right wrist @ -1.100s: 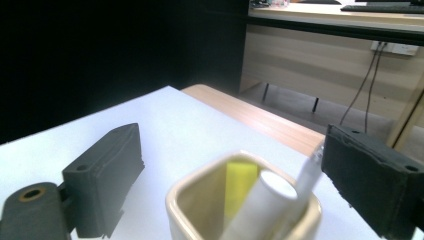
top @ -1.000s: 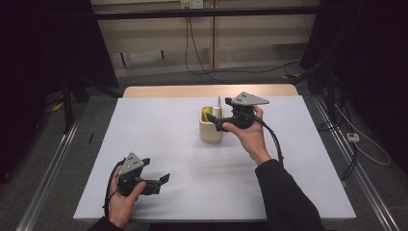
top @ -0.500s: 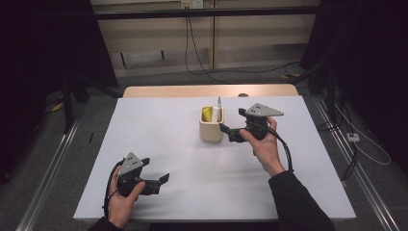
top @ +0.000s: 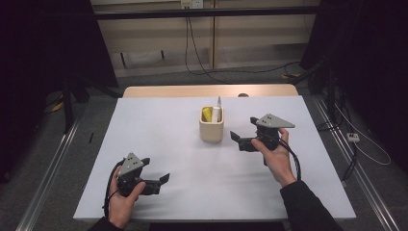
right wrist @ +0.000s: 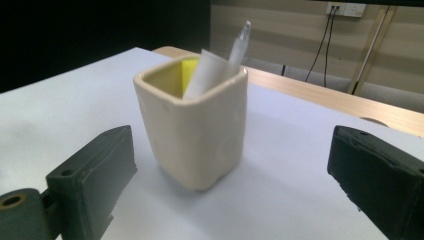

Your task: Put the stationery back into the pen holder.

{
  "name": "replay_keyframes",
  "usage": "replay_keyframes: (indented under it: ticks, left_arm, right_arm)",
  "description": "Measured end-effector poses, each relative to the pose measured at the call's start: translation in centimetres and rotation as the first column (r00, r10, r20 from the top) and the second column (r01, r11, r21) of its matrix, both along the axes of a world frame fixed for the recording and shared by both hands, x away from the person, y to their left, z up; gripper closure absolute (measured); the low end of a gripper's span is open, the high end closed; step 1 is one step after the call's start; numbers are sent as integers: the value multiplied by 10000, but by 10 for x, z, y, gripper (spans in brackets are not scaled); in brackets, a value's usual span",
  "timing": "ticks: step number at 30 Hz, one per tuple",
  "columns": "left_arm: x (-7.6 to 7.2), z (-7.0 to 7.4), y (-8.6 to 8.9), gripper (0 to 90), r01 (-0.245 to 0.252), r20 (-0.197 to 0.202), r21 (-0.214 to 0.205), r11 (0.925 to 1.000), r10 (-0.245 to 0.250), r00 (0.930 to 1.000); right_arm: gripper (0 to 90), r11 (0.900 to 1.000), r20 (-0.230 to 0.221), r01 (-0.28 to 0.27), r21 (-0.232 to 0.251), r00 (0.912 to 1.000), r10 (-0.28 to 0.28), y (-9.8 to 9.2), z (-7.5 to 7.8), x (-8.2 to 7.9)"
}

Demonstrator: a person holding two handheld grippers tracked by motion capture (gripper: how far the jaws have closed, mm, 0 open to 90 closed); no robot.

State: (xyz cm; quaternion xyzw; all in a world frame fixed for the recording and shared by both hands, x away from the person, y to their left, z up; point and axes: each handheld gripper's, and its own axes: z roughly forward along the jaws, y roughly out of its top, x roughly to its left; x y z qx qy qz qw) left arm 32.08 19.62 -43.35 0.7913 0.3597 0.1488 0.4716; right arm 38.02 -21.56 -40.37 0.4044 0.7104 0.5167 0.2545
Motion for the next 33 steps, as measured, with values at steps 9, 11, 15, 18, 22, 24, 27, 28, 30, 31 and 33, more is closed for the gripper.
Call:
replay_keyframes:
  ticks: [9,11,15,18,22,24,27,28,30,31,33]
  left_arm:
    - [0,0,0,59,-16,10,7,10000,16,10000]
    - [0,0,0,59,-46,13,-40,10000,46,10000]
    - [0,0,0,59,-70,16,-37,10000,70,10000]
    - [0,0,0,59,-51,78,6,10000,51,10000]
    - [0,1,0,59,-67,76,-4,10000,67,9999]
    - [0,0,0,59,-73,52,-35,10000,73,10000]
    - [0,1,1,59,-101,66,-31,9999,102,9999]
    - [0,1,1,59,-103,82,-26,9999,103,9999]
    - [0,1,1,59,-118,108,-5,9999,118,9999]
    - [0,1,1,59,-127,113,-2,9999,127,9999]
    - [0,1,1,59,-142,115,-6,9999,142,9998]
  right_arm:
    - [53,9994,-104,222,-278,9997,-225,-17,-6,-17]
    - [53,9993,-126,254,-273,9996,-257,-21,-6,-21]
    - [53,9987,-136,434,-269,9989,-438,-30,-10,-32]
    - [57,9983,-182,498,-313,9986,-504,-36,-15,-38]
    - [57,9984,-261,504,-270,9984,-511,-41,-20,-47]
    - [57,9980,-256,556,-316,9981,-564,-43,-22,-51]
    - [64,9976,-184,601,-345,9980,-608,-47,-24,-58]
    - [71,9974,-99,614,-378,9980,-618,-48,-24,-61]
    - [71,9973,-92,639,-370,9979,-643,-49,-26,-65]
    - [70,9972,-95,647,-386,9978,-651,-50,-27,-67]
    - [69,9969,-93,649,-438,9978,-654,-52,-29,-71]
